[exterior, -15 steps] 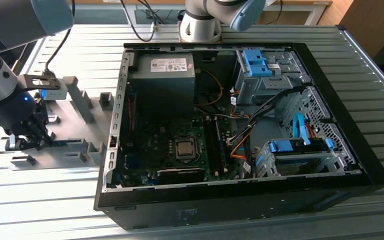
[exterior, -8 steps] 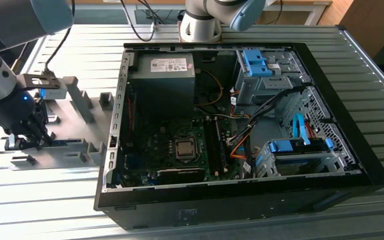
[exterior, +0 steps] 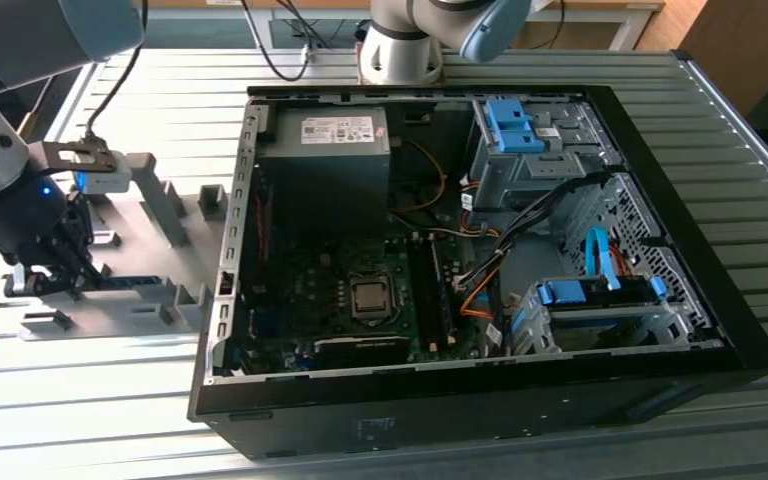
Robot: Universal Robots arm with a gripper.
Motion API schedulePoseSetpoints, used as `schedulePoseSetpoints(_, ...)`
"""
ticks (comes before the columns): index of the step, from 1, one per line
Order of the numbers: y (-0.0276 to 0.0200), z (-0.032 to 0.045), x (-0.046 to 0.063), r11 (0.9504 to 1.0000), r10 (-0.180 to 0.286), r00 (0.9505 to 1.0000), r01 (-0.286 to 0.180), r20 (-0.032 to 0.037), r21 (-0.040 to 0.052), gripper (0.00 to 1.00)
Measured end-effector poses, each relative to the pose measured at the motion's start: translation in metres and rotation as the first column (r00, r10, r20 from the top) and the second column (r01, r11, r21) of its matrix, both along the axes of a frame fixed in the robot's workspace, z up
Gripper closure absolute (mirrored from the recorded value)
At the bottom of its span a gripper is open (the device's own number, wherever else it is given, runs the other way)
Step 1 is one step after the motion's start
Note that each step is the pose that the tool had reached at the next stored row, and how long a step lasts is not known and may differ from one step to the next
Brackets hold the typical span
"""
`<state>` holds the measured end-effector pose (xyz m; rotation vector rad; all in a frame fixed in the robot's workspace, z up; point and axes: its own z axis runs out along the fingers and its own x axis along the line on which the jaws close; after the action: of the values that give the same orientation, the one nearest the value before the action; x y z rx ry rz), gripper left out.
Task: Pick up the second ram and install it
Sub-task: 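Pick up the second ram and move it above second insertion slot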
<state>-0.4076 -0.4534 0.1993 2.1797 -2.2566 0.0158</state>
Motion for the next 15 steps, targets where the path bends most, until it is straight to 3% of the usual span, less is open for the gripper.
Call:
schedulePoseSetpoints(9,0.0000,0.0001,0.0000,1.0000,0.000,1.0000,0.000,-0.0001,0.0048,0.86)
schedulePoseSetpoints(10,0.0000,0.0002,0.0000,1.0000,0.000,1.0000,0.000,0.0000,0.0098,0.86)
schedulePoseSetpoints(15,0.0000,0.0028,0.0000,1.0000,0.000,1.0000,0.000,-0.0001,0.0096,0.86)
